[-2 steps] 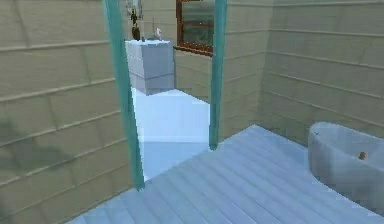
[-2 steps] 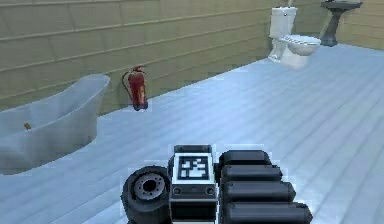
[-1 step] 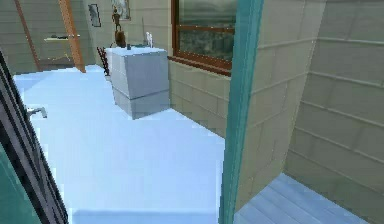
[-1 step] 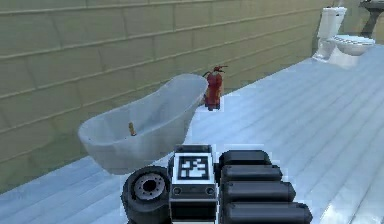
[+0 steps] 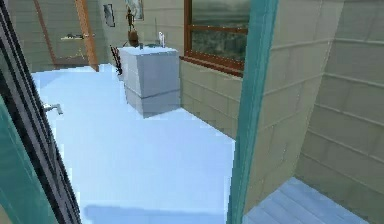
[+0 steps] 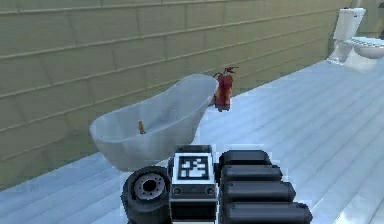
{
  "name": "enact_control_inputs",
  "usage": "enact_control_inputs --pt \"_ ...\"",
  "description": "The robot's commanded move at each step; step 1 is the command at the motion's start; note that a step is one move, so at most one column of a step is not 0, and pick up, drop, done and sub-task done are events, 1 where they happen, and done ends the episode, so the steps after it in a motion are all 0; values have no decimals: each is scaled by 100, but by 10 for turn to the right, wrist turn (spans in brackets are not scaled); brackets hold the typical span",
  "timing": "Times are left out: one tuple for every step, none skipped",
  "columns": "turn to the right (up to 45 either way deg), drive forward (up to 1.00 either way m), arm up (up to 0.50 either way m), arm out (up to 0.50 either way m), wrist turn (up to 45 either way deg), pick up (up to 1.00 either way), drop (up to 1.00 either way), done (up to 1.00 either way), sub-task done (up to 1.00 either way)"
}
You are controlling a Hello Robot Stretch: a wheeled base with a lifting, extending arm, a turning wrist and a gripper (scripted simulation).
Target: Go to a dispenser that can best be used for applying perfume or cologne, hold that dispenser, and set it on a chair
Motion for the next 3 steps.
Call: enact_control_inputs --pt "0 65 0 0 0 0 0 0 0" --pt "-330 0 0 0 0 0 0 0 0" --pt "-30 0 0 0 0 0 0 0 0"
